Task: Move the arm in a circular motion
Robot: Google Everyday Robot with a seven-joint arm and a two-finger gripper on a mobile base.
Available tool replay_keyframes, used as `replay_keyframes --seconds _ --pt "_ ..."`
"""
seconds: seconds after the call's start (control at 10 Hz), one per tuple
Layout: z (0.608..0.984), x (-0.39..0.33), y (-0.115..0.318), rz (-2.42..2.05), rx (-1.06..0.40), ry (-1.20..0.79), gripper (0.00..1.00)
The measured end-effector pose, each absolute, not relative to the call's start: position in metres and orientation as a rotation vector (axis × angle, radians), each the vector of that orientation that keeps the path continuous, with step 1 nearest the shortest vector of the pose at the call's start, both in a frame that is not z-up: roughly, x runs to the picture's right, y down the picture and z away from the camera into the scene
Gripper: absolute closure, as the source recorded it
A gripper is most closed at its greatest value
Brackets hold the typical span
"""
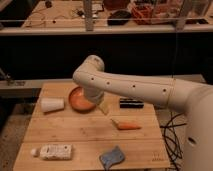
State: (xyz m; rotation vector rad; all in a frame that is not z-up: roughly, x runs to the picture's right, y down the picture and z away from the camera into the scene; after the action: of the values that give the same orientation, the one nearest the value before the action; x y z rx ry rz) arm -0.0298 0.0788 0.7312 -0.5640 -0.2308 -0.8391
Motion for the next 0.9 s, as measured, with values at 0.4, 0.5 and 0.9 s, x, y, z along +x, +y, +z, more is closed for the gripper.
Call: replay_keyframes --seconds 0.4,0.5,0.9 --pt "0.741 -0.019 0.073 -0.85 -0.563 -0.228 0.2" --pt "0.742 -0.016 0.073 -0.849 -0.564 -0.229 0.2" --pt "0.755 -0.002 0.064 -0.849 -0.562 -0.228 0.2"
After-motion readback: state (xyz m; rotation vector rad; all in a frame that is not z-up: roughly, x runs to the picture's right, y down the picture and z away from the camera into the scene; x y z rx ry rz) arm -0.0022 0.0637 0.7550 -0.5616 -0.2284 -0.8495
